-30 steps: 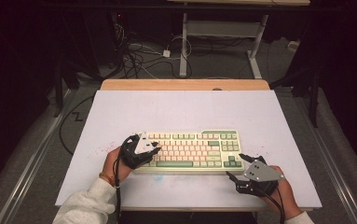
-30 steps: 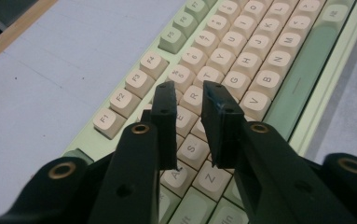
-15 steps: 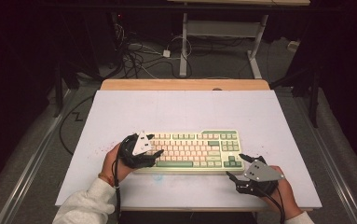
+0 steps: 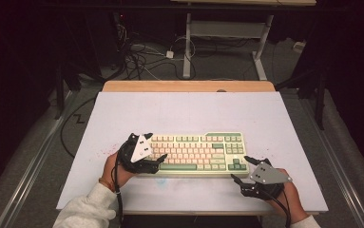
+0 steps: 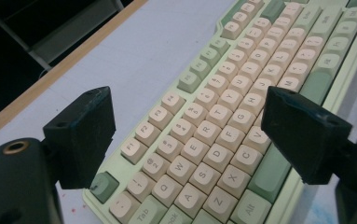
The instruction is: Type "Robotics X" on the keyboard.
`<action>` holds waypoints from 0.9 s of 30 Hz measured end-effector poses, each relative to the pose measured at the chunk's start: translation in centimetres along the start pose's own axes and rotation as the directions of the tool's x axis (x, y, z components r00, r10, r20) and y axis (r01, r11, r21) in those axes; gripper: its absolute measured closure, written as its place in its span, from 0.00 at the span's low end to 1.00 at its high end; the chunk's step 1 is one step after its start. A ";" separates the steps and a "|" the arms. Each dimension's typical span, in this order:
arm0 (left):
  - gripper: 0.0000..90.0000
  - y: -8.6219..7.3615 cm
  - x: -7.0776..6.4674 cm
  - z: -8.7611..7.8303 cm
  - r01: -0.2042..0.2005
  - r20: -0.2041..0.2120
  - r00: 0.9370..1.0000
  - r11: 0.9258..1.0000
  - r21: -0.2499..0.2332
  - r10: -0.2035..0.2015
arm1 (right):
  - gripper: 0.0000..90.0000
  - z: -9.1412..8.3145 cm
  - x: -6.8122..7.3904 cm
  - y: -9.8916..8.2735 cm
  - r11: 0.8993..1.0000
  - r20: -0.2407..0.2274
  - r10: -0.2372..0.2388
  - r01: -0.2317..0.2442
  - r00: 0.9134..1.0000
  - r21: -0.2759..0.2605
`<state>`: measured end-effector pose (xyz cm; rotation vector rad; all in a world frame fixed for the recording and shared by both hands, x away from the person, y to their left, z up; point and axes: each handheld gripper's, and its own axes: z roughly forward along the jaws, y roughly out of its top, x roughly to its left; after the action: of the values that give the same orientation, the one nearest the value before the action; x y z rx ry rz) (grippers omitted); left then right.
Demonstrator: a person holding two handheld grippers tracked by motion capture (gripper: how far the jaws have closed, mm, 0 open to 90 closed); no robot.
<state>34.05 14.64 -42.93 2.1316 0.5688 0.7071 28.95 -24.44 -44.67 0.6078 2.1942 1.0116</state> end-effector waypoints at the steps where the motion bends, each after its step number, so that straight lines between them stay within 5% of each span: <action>1: 0.19 0.0 0.0 0.0 -0.005 -0.001 1.000 1.000 0.001 0.005 | 0.32 0.0 0.0 0.0 1.000 0.000 0.000 0.000 1.000 0.000; 27: 0.19 -0.7 -0.8 -1.4 -0.030 0.009 1.000 1.000 0.008 0.030 | 0.32 0.0 -0.1 0.1 1.000 0.003 0.011 -0.011 1.000 -0.008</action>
<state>32.48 15.36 -43.02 2.1533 0.5372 0.7130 29.02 -24.42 -44.52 0.6186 2.1853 1.0242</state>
